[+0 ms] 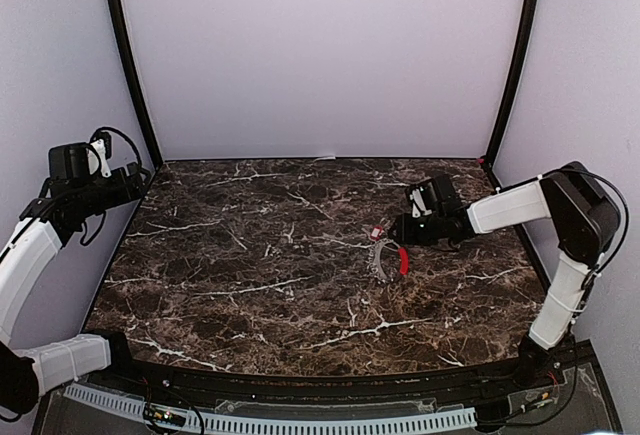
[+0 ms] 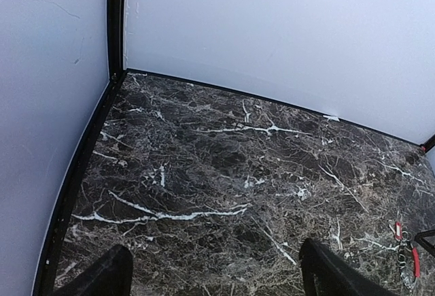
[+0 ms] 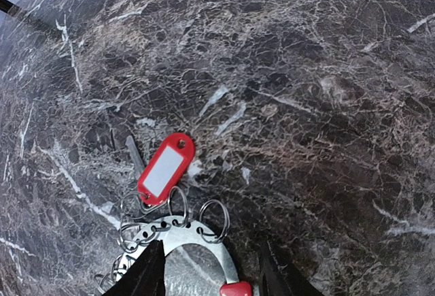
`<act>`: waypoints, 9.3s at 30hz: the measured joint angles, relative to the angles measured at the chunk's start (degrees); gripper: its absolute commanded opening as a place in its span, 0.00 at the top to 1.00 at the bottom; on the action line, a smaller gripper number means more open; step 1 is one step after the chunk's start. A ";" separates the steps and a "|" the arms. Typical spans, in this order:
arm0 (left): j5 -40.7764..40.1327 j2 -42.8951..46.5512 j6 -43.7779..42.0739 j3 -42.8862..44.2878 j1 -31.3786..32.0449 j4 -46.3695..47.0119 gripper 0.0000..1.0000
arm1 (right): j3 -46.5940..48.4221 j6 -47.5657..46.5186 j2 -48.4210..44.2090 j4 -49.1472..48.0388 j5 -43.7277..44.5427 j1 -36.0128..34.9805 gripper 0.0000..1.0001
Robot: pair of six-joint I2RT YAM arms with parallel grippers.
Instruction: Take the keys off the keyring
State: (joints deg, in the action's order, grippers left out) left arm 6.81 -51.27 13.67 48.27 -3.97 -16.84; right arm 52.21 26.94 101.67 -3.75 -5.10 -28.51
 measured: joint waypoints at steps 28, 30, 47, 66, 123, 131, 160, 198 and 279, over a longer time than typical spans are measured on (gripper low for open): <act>-0.70 -0.94 0.00 0.00 0.00 -0.02 0.13 | 1.86 5.35 6.16 -6.45 0.48 0.11 0.79; -0.70 -1.07 0.00 0.00 0.00 -0.04 0.13 | 1.81 5.57 6.14 -6.80 0.17 0.11 0.79; -0.70 -1.29 -0.02 0.00 0.00 -0.04 0.14 | -1.09 8.33 6.19 -11.02 -0.90 0.13 1.00; 9.25 7.78 1.66 -3.96 0.15 5.64 0.29 | -16.94 -2.47 -22.75 -28.41 -12.90 -1.81 1.00; 31.34 -23.10 -2.95 0.15 59.39 49.37 0.20 | 2.75 -10.86 -27.87 -20.68 -47.52 -27.28 1.00; 41.16 -25.40 -2.25 2.38 60.13 49.29 0.49 | 4.02 -11.98 -27.82 -18.73 -47.87 -27.54 1.00; 40.61 -22.80 -0.42 0.52 60.46 46.99 1.00 | 3.54 -14.86 -28.15 -15.52 -40.87 -28.09 1.00; 27.65 -16.96 6.73 12.07 60.48 22.77 1.00 | -23.02 -9.25 -42.23 -36.24 -25.73 -31.41 0.36; 36.02 -16.92 8.72 12.81 56.17 13.33 1.00 | -15.37 -25.42 -39.67 -23.71 -10.60 -38.16 1.00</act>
State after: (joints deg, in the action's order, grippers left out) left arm 42.83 -68.18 22.39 61.08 52.21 -3.51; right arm 36.84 1.52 62.00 -27.46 -15.70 -66.67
